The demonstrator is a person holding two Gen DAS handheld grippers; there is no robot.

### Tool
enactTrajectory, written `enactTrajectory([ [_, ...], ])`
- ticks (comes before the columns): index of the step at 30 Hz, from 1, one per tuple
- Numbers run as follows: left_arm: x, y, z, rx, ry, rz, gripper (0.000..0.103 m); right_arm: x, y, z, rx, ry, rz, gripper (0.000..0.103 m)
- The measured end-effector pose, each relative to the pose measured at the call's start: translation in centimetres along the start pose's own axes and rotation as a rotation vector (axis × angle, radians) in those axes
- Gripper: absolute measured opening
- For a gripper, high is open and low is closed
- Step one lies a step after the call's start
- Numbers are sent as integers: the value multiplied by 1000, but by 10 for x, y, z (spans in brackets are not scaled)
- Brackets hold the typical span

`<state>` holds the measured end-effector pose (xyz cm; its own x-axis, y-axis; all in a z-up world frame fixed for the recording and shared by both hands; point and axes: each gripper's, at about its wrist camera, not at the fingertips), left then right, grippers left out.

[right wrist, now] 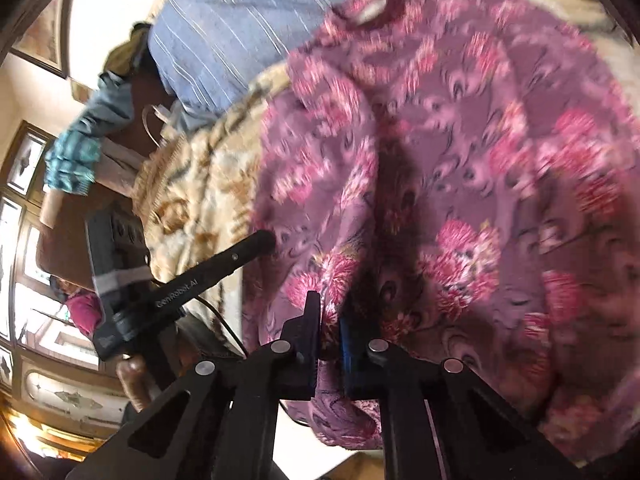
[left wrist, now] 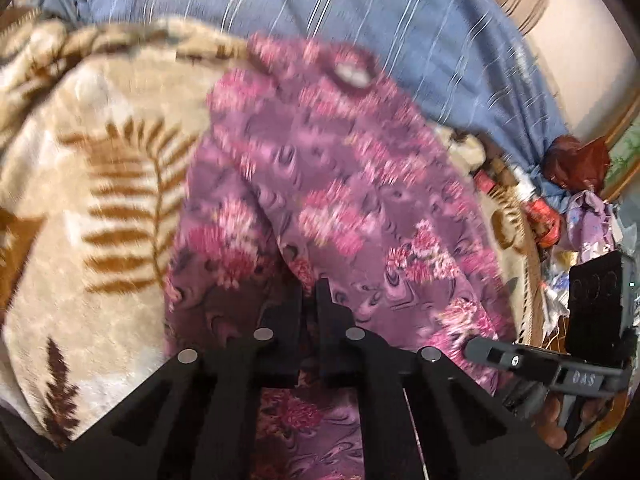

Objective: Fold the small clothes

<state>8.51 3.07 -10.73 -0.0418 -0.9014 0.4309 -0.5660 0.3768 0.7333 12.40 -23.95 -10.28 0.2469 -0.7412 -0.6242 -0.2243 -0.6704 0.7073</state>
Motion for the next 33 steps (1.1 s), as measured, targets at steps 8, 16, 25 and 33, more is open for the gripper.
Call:
enactTrajectory([
  [8, -6, -12, 3, -68, 70, 52, 5, 46, -2, 8, -5, -98, 113, 13],
  [16, -25, 19, -14, 70, 87, -95, 48, -2, 29, -7, 157, 57, 101, 43],
  [25, -77, 9, -109, -7, 133, -115, 55, -83, 44, -82, 160, 336, 91, 65],
  [33, -115, -85, -177, -196, 267, -55, 55, -94, -51, -176, -17, 294, 18, 62],
])
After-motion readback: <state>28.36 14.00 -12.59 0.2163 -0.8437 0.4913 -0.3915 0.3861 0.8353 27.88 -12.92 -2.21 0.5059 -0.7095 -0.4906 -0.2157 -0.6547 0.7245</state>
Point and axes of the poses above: each gripper's, at about its wrist camera, not at the fingertips, and y roughly against the way its jaws point, x to its right, z to its underside
